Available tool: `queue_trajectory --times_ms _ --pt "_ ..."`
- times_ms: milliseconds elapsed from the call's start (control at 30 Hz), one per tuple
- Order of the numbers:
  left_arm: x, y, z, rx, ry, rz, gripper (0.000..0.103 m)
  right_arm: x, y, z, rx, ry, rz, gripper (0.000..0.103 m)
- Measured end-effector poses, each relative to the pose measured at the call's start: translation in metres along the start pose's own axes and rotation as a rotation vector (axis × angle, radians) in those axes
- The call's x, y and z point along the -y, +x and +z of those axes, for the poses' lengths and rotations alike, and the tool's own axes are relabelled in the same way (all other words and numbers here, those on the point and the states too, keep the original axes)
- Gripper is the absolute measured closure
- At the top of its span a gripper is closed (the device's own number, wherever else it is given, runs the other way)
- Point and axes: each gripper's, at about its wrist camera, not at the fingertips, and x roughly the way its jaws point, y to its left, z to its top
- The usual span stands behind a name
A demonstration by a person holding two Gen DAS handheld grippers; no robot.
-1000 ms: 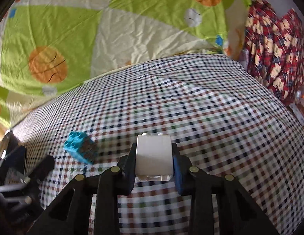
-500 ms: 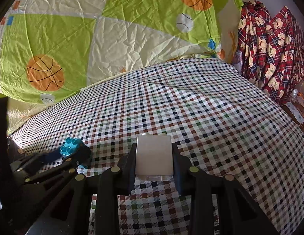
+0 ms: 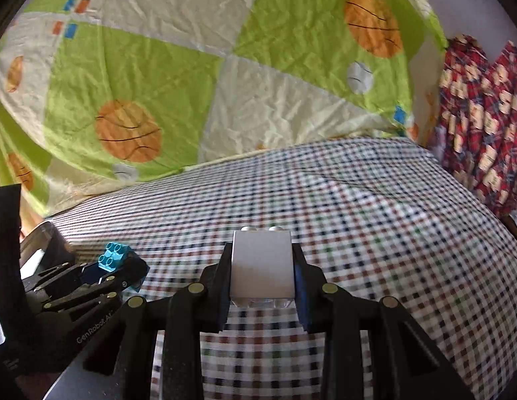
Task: Organize rigid objects
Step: 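Grasp the blue toy brick with the left tool while the right tool holds the white brick, then carry the blue brick with the left tool while the right tool carries the white brick to the tin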
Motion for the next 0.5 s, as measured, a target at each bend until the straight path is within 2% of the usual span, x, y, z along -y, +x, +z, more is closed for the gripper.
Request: queue_trajectory --times_ms 100,500 --pt "-0.006 -0.008 -0.003 0.026 -0.004 0.015 0.073 -0.012 0.0 -0.001 -0.001 -0.033 0.037 0.069" --pt "-0.033 -0.033 -0.015 0.091 -0.068 0.048 0.073 -0.042 -0.016 -0.007 0.048 -0.116 0.056 0.069"
